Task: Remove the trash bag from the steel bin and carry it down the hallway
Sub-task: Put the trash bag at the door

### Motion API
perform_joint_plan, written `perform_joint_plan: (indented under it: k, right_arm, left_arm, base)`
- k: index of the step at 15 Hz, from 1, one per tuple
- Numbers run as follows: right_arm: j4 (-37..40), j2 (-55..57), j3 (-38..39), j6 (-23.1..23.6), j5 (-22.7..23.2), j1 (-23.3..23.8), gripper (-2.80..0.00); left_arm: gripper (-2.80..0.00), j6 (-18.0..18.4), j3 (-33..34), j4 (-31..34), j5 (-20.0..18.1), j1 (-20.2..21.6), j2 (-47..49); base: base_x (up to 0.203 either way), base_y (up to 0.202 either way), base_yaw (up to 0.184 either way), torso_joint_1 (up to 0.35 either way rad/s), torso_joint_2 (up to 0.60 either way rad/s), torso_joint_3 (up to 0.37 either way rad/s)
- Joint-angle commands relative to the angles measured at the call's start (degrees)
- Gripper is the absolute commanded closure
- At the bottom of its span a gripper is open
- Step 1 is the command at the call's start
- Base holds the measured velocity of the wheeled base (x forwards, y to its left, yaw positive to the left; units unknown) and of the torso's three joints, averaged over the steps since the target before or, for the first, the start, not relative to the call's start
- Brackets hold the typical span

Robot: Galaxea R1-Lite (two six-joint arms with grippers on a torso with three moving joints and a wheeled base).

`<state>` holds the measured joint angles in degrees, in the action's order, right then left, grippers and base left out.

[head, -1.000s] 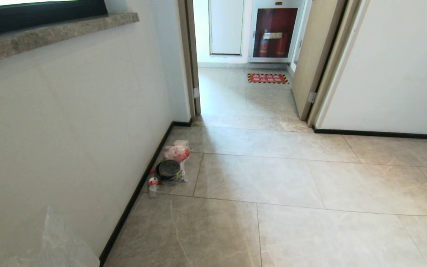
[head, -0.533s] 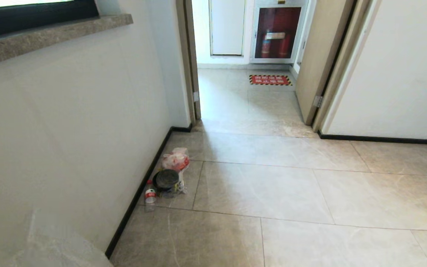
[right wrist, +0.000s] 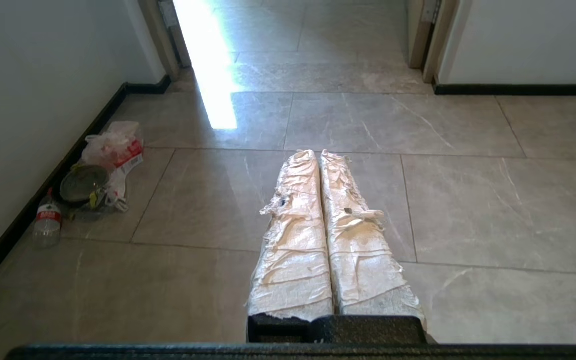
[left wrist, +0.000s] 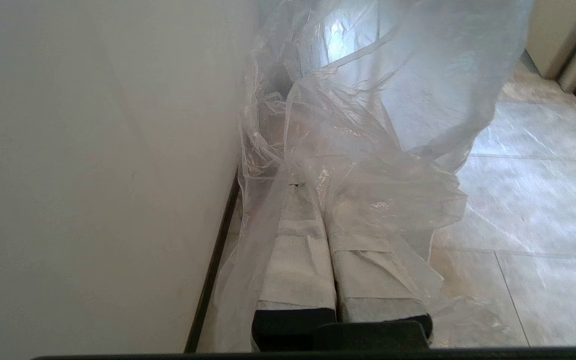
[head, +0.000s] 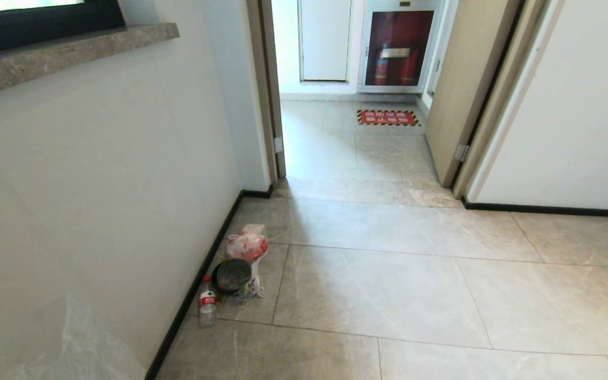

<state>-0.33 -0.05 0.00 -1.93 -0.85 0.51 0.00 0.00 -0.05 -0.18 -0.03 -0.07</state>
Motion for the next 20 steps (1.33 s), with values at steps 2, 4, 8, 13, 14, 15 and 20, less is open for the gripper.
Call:
perform_joint_plan:
  k: [2,4,8,13,14,15,20]
  right_arm:
    - [0.0,0.0,0.1,0.0,0.0,-0.1,0.0]
    - [0.0,0.0,0.1,0.0,0.0,-0.1,0.0]
    - [0.0,0.0,0.1,0.0,0.1,-0.1,0.0]
    - [0.0,0.0,0.1,0.2,0.2,-0.1,0.0]
    - [0.0,0.0,0.1,0.3,0.2,-0.1,0.0]
    - [0.0,0.0,0.1,0.3,0.2,-0.1,0.0]
    - [0.0,0.0,0.1,-0.2,-0.1,-0.1,0.0]
  left_arm:
    - [0.0,0.0,0.1,0.0,0.0,0.0,0.1]
    - [0.0,0.0,0.1,0.0,0.0,0.0,0.1]
    - [0.0,0.0,0.1,0.0,0.0,0.0,0.1]
    - [0.0,0.1,0.1,0.0,0.0,0.0,0.1]
    - [0.0,0.1,0.0,0.0,0.0,0.0,0.1]
    - [0.0,0.1,0.1,0.0,0.0,0.0,0.1]
    - [0.0,0.1,0.0,0.0,0.0,0.0,0.1]
  base:
    - [0.193,0.0,0.001,0.003,0.0,0.001]
    - [0.203,0.0,0.001,0.002,0.0,0.005]
    - [0.192,0.0,-0.001,0.001,0.0,0.004]
    - [0.193,0.0,0.0,0.003,0.0,0.003]
    - [0.16,0.0,-0.002,0.007,0.0,0.002]
    - [0.084,0.0,0.001,0.002,0.0,-0.005]
    - [0.0,0.0,0.0,0.0,0.0,0.0]
